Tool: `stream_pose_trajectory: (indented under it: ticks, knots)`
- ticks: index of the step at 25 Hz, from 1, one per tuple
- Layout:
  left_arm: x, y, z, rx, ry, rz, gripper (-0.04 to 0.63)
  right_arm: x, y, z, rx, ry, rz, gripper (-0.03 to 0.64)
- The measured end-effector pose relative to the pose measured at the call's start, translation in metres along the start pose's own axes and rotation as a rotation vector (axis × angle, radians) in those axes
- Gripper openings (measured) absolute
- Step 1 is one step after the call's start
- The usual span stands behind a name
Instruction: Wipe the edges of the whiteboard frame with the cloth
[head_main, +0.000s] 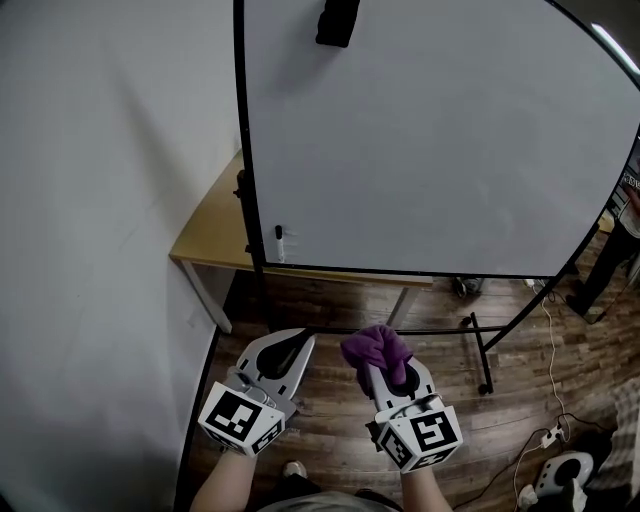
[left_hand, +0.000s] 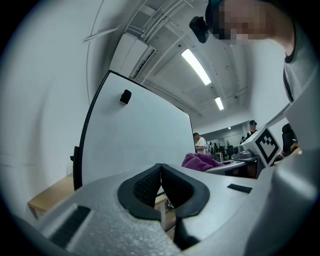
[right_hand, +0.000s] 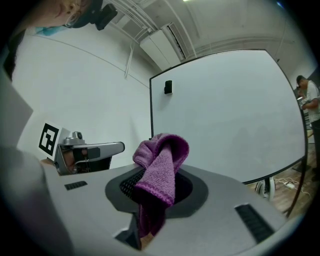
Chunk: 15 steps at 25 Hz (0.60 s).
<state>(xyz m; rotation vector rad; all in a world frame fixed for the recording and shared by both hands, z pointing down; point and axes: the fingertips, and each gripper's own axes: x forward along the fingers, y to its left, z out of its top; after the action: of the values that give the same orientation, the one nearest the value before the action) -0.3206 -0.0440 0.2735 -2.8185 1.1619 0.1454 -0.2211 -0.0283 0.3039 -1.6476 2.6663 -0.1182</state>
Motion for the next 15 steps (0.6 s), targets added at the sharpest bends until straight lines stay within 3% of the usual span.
stream_pose_trajectory:
  ticks: [8,15]
  knots:
    - [-0.009,0.055,-0.009,-0.001,0.009,-0.047,0.018,0.046,0.023,-0.012,0.028,0.002,-0.062,0.066]
    - [-0.012,0.092,-0.022,-0.007,0.016,-0.033,0.017,0.076,0.033,-0.029,0.03,0.039,-0.078,0.066]
